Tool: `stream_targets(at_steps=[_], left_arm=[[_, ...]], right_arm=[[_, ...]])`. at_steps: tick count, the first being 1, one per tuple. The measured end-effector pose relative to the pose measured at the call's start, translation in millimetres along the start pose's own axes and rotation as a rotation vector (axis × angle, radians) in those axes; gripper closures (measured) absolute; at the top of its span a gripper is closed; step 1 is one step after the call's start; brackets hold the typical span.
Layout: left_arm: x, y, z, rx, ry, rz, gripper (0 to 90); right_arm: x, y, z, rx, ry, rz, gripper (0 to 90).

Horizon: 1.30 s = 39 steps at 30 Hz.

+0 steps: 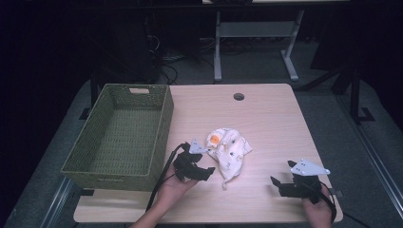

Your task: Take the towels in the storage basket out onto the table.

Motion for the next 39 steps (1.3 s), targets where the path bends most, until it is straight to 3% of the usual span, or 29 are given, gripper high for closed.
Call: stream_targets(at_steps=[15,20,23,26,32,39], left_arm=[[20.2,-11.5,8.7,0.003,0.033,-0.013,31.8],[27.1,-9.9,8.8,-0.001,0.027,-0.012,31.6],[29.2,-7.0,6.7,0.022,-0.008,0.009,31.3],[27.7,-6.5,8.5,0.008,0.002,0.018,30.3],[31.9,-1.0,10.2,0.014,0.035,0.005,29.8],[29.3,2.5,12.6,0.031,0.044,0.009,28.9]], right_arm=[[0.5,0.4,-0.8,0.0,0.0,-0.003,13.7],[0.5,-0.2,-1.1,-0.001,0.001,-0.002,13.7],[-0.4,-0.8,-1.3,-0.001,0.001,0.002,13.7],[-0.5,-0.6,-3.3,-0.006,0.001,0.003,13.7],[-1.5,2.2,-7.1,-0.014,-0.022,-0.006,13.7],[-0.6,2.6,-3.9,-0.013,-0.019,-0.002,13.7]])
Point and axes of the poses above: each handheld gripper's, and its own axes: y roughly forward along the jaws, x roughly out of its underside, z roughly to its right, the point moved 2 cm from there along y, roughly forward along the jaws, and after that the axes turned 10 degrees about y, right-handed, at the moved point
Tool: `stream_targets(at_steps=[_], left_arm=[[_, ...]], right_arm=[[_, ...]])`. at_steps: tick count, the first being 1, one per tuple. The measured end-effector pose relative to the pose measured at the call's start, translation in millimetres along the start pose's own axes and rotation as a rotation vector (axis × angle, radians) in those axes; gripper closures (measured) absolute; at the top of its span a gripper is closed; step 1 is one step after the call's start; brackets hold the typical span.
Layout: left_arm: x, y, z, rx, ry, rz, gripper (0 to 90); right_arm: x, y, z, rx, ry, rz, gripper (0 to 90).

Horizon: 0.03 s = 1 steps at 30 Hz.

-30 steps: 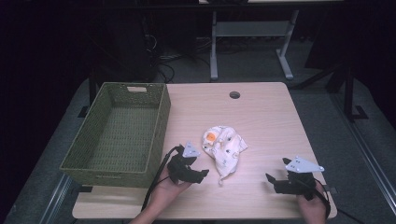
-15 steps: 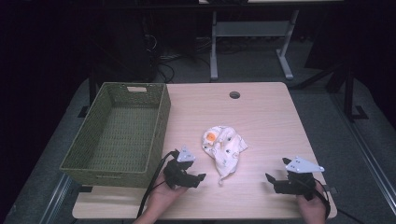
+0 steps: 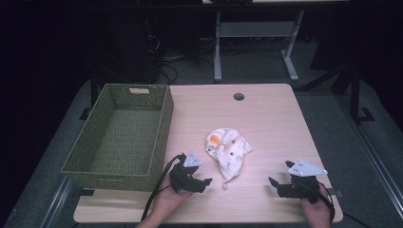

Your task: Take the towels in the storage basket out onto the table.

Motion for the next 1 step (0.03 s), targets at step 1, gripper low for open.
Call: stream_targets(at_steps=[1], left_arm=[[0.0,0.0,0.0,0.0,0.0,0.0,29.0]], right_arm=[[0.0,0.0,0.0,0.0,0.0,0.0,13.7]])
Point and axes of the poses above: each handheld gripper's, and its own axes: y roughly forward along the jaws, x roughly out of its underside, z roughly to its right, the point moved 2 cm from there along y, roughly forward along the jaws, and after that the axes turned 10 degrees about y, right-handed, at the moved point
